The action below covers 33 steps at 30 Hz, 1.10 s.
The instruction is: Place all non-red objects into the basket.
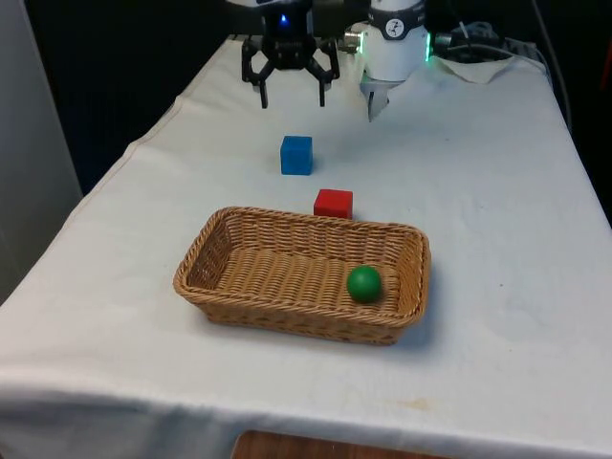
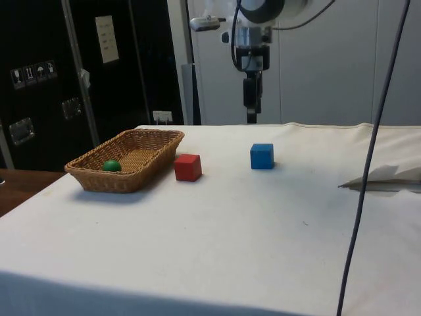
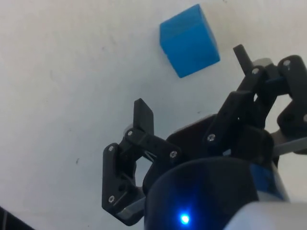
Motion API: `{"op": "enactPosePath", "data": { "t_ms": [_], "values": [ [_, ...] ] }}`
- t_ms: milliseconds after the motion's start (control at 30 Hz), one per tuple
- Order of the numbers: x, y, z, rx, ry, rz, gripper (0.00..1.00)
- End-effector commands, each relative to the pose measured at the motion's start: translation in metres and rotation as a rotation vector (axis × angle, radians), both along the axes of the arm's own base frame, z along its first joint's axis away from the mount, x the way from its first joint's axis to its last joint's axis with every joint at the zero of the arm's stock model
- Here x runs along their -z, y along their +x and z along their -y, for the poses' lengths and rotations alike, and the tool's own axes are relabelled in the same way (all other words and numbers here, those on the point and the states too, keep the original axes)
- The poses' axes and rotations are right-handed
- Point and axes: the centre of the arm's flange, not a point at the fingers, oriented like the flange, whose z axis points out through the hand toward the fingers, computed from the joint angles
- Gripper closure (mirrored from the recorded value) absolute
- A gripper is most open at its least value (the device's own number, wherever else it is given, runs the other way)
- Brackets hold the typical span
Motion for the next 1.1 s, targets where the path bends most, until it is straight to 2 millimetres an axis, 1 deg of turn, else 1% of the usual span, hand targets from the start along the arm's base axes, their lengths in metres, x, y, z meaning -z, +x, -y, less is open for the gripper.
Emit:
{"op": "enactPosePath", "data": {
  "t_ms": [0, 200, 233, 367, 600, 633, 933, 967, 1067],
  "values": [
    [0.003, -0.002, 0.002, 0.0, -0.006, 0.006, 0.0],
    [0.013, -0.004, 0.003, 0.011, -0.017, -0.003, 0.0],
    [0.018, -0.005, 0.003, 0.022, -0.018, -0.011, 0.0],
    [0.029, -0.006, 0.003, 0.057, -0.015, -0.024, 0.0],
    [0.042, -0.007, 0.002, 0.103, 0.008, -0.04, 0.0],
    [0.042, -0.007, 0.004, 0.098, -0.006, -0.047, 0.0],
    [0.046, -0.01, 0.001, 0.139, 0.065, -0.028, 0.0],
    [0.049, -0.009, 0.003, 0.138, 0.049, -0.039, 0.0],
    [0.047, -0.01, 0.0, 0.137, 0.081, -0.022, 0.0]
  ]
}}
